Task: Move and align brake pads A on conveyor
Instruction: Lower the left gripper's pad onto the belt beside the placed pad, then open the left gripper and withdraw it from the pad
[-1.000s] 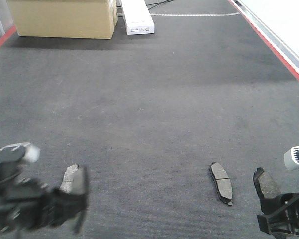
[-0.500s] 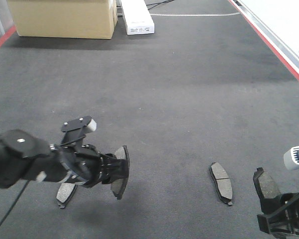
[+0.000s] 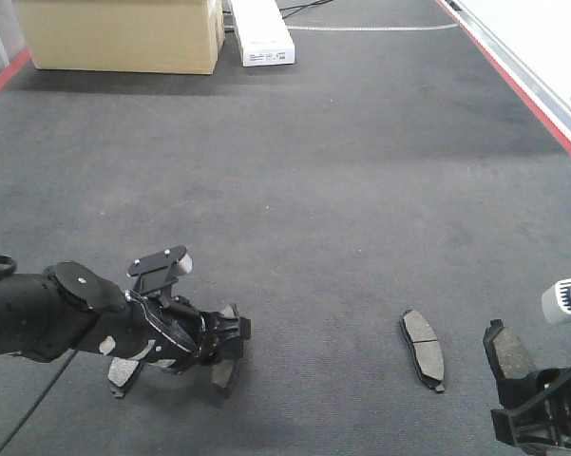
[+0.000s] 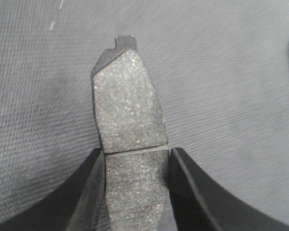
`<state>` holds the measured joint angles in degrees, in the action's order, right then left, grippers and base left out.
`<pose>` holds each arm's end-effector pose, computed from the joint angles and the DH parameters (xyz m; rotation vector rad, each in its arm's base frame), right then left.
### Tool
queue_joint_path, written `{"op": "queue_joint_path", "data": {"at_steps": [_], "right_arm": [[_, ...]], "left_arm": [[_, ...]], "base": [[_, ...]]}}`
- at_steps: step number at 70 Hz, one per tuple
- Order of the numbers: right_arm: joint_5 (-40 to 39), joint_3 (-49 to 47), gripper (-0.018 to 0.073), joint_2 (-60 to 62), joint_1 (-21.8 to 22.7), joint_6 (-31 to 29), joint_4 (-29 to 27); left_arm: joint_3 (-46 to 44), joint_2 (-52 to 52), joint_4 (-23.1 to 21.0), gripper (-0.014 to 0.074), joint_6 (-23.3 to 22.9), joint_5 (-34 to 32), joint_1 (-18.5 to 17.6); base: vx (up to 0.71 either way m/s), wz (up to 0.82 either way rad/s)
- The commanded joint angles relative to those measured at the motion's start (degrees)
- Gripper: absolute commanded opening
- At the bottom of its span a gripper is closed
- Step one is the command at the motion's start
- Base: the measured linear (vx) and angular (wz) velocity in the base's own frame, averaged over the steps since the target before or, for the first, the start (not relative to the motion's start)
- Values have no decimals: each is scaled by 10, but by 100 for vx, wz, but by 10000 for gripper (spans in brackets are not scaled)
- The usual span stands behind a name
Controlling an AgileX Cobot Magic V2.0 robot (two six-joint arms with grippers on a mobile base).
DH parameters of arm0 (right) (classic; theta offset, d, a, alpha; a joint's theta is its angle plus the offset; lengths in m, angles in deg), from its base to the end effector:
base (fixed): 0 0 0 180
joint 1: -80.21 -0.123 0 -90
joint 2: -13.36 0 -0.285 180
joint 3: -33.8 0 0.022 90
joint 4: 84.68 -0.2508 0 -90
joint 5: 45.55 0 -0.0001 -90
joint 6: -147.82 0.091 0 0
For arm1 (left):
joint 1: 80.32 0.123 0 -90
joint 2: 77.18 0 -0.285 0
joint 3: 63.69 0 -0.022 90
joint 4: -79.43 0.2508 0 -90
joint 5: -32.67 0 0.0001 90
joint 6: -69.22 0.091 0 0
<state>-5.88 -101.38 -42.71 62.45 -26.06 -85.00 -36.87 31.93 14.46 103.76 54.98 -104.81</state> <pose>0.1419 0.0458 0.2634 -0.2460 2.4502 0.1888 0.2887 -0.1660 0.1567 0.0478 2.6564 -0.7863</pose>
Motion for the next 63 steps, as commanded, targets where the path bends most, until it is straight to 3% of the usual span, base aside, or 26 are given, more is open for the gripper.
{"op": "queue_joint_path", "data": {"at_steps": [1,39,63], "right_arm": [[-37,-16,59,4,1,-4,3],[-37,-16,59,4,1,-4,3],[-37,-16,59,4,1,-4,3]], "left_arm": [[-17,-20,-9,167,-4,-6,-3],[-17,-20,-7,291,-3,-20,-3],[-17,-20,-7,304,-3,-13,-3]], "base": [[0,0],[0,0],[0,0]]}}
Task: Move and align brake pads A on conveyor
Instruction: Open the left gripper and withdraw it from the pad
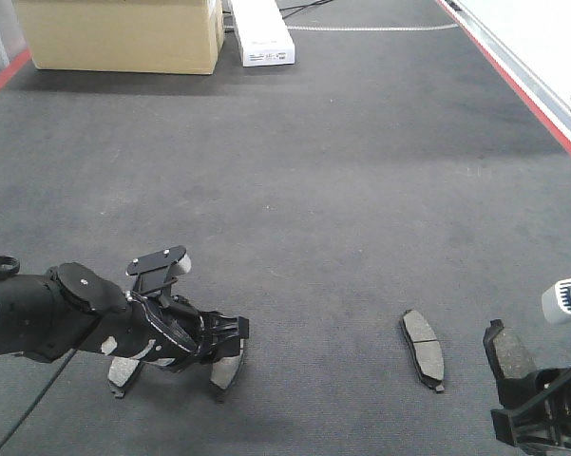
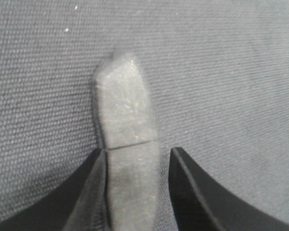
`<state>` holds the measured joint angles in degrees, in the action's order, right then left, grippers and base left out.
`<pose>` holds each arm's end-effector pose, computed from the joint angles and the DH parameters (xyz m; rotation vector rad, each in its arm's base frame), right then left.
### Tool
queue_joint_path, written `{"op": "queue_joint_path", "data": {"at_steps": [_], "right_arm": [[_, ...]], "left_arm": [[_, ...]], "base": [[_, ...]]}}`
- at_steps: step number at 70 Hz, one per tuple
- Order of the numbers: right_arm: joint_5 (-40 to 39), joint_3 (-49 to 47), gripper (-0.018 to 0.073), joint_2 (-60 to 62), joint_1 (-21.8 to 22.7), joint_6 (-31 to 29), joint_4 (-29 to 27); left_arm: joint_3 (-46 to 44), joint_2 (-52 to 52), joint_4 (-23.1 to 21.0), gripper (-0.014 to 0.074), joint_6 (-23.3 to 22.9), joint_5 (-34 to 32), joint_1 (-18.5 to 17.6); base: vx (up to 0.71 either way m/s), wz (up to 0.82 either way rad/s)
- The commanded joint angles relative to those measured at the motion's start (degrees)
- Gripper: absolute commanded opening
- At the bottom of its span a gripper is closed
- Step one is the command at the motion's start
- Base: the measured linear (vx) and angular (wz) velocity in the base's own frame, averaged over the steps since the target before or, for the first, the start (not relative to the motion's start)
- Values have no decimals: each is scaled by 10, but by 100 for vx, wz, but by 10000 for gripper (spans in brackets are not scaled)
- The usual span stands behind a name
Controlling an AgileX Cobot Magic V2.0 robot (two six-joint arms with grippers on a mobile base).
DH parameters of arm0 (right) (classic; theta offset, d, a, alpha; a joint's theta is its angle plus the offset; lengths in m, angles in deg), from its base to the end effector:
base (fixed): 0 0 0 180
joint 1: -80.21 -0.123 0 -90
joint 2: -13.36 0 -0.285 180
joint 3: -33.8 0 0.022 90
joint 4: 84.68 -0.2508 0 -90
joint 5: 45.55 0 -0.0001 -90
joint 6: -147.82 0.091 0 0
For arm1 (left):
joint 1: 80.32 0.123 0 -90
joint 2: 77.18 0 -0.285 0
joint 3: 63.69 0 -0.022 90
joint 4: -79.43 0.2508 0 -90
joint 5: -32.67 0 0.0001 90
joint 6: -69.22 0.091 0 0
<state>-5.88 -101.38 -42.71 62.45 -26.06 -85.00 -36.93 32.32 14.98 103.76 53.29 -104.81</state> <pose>0.1419 0.0458 0.2634 -0.2460 2.4502 0.1888 0.2913 -0.1645 0.1546 0.0436 2.6466 -0.7518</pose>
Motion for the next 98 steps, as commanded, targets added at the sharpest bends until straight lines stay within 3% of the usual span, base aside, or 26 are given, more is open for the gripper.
{"op": "queue_joint_path", "data": {"at_steps": [1,25,32,48,72,78,83,89,98], "right_arm": [[-37,-16,59,4,1,-4,3],[-37,-16,59,4,1,-4,3],[-37,-16,59,4,1,-4,3],[-37,-16,59,4,1,-4,3],[-37,-16,59,4,1,-4,3],[-37,-16,59,4,1,-4,3],[-37,-16,59,4,1,-4,3],[-37,-16,59,4,1,-4,3],[-37,-16,59,4,1,-4,3]], "left_arm": [[-16,-24,-12,306,-3,5,-3],[-16,-53,-5,341,-3,1,-3],[-14,-86,32,279,-4,3,-3],[71,-217,104,-9,-2,-7,-3],[230,-480,181,-8,-10,-77,-3],[248,-535,232,-8,-43,-73,-3],[252,-571,306,-8,-90,-53,-3],[252,-604,428,-8,-182,-19,-3],[252,-647,618,-6,-369,58,-3]], "base": [[0,0],[0,0],[0,0],[0,0],[0,0],[0,0],[0,0],[0,0],[0,0]]}}
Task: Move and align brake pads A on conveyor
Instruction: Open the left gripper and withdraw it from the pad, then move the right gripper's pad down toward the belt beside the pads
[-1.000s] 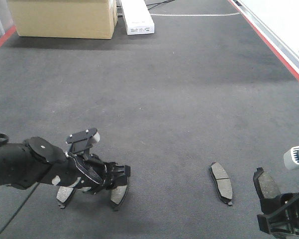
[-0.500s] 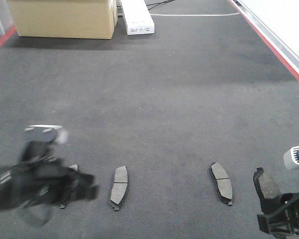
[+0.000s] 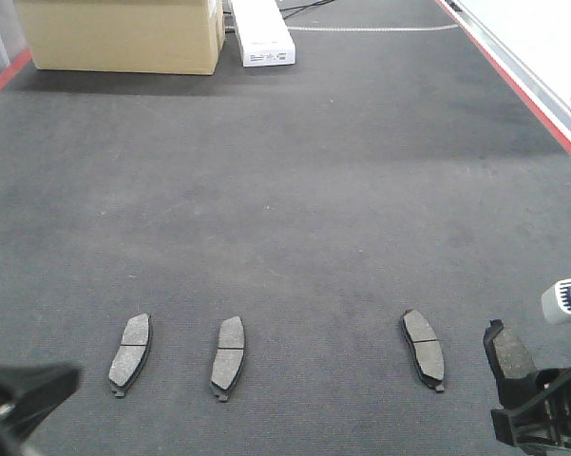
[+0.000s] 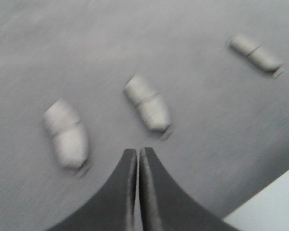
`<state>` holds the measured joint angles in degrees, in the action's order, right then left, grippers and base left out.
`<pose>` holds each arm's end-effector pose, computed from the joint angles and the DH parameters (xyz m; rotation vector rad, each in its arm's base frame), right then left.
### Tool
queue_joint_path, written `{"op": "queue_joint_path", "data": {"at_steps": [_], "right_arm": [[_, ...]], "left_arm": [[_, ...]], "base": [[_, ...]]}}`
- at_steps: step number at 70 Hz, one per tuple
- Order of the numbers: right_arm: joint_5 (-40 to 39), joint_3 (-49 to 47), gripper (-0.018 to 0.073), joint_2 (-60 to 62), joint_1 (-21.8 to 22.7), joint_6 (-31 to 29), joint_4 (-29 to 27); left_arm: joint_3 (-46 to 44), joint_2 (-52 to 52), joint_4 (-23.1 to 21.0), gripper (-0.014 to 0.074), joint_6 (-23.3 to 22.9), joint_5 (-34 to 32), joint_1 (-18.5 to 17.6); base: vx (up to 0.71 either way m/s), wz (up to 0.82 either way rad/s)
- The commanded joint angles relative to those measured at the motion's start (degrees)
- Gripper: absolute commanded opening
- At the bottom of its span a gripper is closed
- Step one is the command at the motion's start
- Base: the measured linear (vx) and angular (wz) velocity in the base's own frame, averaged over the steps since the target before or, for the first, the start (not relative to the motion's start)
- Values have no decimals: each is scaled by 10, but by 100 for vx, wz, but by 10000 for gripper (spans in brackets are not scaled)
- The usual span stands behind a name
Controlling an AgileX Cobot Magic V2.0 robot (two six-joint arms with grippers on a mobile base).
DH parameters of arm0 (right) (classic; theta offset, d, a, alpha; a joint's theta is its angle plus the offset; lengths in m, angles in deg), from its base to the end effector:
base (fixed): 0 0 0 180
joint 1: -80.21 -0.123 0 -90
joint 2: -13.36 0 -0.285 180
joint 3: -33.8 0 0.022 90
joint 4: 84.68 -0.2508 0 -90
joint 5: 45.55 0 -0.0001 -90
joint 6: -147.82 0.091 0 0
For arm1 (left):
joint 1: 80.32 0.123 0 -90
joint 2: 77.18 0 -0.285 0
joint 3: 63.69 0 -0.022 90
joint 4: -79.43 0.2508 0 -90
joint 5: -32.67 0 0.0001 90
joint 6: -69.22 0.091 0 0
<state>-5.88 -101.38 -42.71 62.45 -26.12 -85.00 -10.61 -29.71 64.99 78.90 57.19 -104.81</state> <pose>0.1419 0.0458 0.2634 -0.2473 2.4501 0.1883 0.1167 -0.0635 0.2575 0.4584 2.1454 -0.3902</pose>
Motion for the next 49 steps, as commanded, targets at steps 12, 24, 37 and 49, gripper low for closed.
{"op": "queue_joint_path", "data": {"at_steps": [12,24,37,49], "right_arm": [[-37,-16,59,4,1,-3,3],[-37,-16,59,4,1,-3,3],[-37,-16,59,4,1,-3,3],[-37,-16,59,4,1,-3,3]], "left_arm": [[-12,-101,210,-6,-199,48,-3],[-12,-156,210,-6,-199,54,-3],[-12,-170,210,-6,-199,56,-3],[-12,-170,210,-6,-199,55,-3]], "base": [[0,0],[0,0],[0,0],[0,0]]}}
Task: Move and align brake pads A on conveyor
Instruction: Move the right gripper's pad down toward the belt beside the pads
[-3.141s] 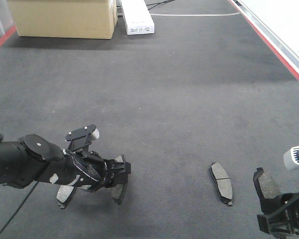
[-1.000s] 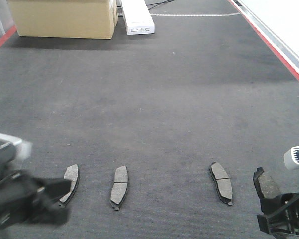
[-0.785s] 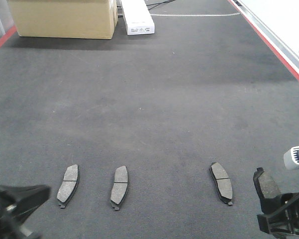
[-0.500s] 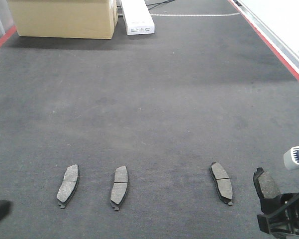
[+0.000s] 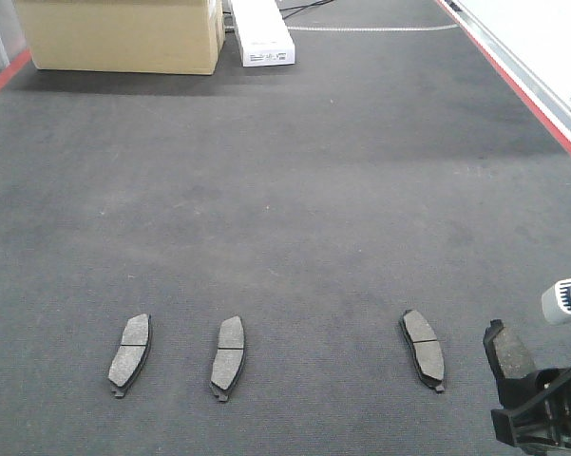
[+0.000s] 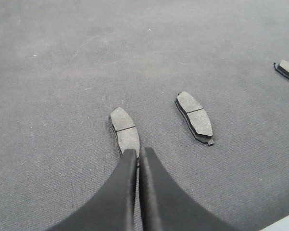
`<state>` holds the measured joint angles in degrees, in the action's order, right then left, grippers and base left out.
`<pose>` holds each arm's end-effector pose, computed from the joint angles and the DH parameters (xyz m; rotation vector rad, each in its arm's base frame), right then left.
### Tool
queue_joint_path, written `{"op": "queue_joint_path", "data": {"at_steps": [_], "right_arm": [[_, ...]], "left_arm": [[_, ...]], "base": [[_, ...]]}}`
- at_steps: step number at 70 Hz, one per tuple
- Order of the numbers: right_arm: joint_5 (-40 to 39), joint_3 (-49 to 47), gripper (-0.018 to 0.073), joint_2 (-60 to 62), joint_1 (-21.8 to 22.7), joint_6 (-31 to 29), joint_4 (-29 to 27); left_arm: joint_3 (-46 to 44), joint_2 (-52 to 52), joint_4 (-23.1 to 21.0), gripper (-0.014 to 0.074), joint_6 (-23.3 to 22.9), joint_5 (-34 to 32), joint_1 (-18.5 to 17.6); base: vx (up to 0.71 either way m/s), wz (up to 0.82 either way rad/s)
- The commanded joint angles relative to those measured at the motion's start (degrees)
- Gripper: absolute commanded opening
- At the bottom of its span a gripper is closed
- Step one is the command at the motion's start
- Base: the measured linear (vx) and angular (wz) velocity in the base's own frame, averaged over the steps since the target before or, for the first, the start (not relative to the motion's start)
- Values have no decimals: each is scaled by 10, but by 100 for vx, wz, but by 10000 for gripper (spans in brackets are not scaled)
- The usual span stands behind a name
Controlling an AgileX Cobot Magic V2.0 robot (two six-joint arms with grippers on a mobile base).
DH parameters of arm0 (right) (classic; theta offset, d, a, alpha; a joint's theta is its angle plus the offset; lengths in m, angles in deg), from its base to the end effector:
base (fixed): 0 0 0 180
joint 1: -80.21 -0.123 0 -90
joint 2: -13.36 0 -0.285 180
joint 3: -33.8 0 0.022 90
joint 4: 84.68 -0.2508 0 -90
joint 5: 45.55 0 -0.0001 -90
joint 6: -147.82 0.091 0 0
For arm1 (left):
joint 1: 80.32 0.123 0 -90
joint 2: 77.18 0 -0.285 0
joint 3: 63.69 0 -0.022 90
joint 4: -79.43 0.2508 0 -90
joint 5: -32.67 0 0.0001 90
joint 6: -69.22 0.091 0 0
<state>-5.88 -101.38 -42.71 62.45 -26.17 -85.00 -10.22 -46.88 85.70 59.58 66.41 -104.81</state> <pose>0.1419 0.0458 0.2634 -0.2484 2.4499 0.1879 0.0765 -0.0288 0.2741 0.3209 2.0314 -0.2519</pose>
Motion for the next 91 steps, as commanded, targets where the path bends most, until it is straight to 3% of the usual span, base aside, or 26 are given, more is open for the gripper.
{"op": "queue_joint_path", "data": {"at_steps": [1,36,55,75,84,91], "right_arm": [[-37,-16,59,4,1,-3,3],[-55,-16,59,4,1,-3,-7],[-109,-17,64,-29,1,-49,-124],[-95,-89,76,-153,1,-93,-200],[-86,-137,80,-222,-36,-85,-201],[-92,-173,83,-287,-67,-38,-194]], "left_arm": [[-15,2,3,-6,-6,-37,-3],[-15,2,3,-6,-6,-37,-3],[-15,2,3,-6,-6,-37,-3],[-15,2,3,-6,-6,-37,-3],[-15,2,3,-6,-6,-37,-3],[-15,2,3,-6,-6,-37,-3]], "base": [[0,0],[0,0],[0,0],[0,0],[0,0],[0,0]]}}
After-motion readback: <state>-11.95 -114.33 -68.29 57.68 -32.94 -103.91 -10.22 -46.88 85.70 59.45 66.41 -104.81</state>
